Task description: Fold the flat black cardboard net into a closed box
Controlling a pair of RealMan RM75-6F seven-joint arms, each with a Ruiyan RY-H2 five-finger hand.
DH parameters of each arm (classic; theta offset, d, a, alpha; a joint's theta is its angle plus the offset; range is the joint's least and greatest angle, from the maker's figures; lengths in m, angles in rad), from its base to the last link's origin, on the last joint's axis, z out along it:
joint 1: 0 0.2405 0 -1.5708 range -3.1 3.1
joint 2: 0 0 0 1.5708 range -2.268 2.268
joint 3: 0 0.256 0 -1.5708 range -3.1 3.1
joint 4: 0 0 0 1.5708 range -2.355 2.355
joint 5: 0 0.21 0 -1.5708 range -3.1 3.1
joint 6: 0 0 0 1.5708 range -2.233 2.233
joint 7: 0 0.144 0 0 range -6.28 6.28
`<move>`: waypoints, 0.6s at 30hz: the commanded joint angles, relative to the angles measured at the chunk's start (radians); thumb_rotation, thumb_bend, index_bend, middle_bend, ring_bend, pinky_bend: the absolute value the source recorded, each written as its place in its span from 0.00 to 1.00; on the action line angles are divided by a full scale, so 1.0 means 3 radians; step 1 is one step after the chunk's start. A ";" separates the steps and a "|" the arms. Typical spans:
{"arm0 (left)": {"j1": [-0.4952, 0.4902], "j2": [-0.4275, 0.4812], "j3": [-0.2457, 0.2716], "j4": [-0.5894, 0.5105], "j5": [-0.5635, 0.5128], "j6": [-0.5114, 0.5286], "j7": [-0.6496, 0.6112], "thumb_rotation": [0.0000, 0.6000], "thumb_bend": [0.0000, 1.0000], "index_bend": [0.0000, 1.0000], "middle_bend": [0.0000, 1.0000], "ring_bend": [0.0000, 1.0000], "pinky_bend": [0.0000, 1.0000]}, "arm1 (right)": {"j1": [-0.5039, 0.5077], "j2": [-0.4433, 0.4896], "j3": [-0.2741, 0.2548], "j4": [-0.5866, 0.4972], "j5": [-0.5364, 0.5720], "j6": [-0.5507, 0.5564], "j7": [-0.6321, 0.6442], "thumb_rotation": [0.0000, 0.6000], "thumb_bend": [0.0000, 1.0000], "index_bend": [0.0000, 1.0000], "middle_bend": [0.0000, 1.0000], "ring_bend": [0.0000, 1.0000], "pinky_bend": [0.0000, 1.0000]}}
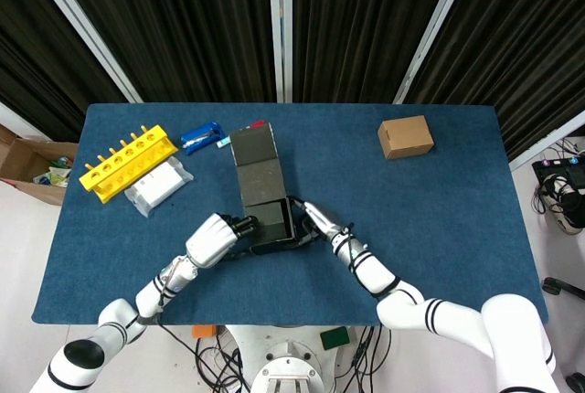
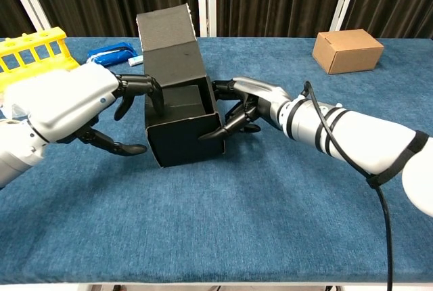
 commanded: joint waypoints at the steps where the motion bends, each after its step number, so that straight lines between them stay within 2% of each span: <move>1: -0.0038 0.0000 0.0042 0.0029 0.0020 -0.0021 0.0077 1.00 0.09 0.42 0.37 0.69 0.87 | -0.0020 -0.0010 -0.0068 0.0070 -0.0097 0.0069 0.0100 1.00 0.31 0.45 0.39 0.80 1.00; 7: -0.0132 0.0072 0.0130 0.0031 0.0076 -0.0082 0.0320 1.00 0.09 0.42 0.36 0.69 0.87 | -0.0026 0.0004 -0.0146 0.0118 -0.0197 0.0122 0.0217 1.00 0.31 0.45 0.38 0.80 1.00; 18: -0.0322 0.0308 0.0263 -0.0277 0.0152 -0.0360 0.0744 1.00 0.09 0.46 0.39 0.69 0.86 | -0.0019 0.0014 -0.0199 0.0121 -0.0253 0.0194 0.0278 1.00 0.31 0.45 0.37 0.79 1.00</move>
